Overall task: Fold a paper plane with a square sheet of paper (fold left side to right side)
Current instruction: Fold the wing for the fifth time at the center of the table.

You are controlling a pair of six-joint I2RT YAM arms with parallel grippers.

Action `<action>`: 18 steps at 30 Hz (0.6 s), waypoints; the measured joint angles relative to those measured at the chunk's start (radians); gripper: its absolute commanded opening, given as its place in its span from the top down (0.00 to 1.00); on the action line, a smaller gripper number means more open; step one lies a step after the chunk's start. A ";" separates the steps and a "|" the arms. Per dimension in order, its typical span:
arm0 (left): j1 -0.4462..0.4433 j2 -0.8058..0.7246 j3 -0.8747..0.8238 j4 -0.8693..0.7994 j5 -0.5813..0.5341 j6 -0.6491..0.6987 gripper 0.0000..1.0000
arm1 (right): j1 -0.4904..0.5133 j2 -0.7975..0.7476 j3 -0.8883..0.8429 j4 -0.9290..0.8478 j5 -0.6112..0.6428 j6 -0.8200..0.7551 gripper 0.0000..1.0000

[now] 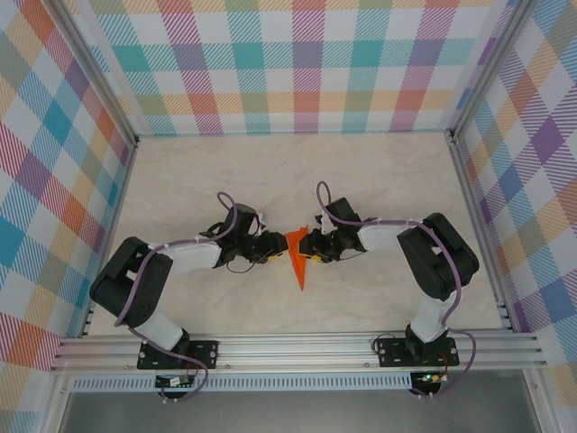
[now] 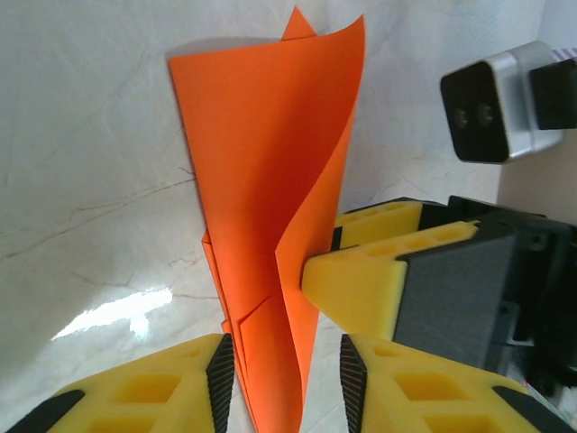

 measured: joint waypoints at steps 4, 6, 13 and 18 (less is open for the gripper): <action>0.000 0.047 0.015 0.031 0.020 -0.008 0.68 | 0.000 0.000 0.000 0.000 0.000 -0.003 0.62; 0.000 0.069 0.025 0.050 0.029 -0.009 0.68 | 0.000 0.000 0.000 -0.001 0.000 -0.005 0.62; 0.000 0.129 0.064 0.091 0.050 -0.018 0.70 | 0.000 0.000 0.002 -0.004 0.000 -0.015 0.62; 0.000 0.154 0.068 0.105 0.048 -0.023 0.70 | 0.001 0.000 0.002 -0.005 0.000 -0.015 0.62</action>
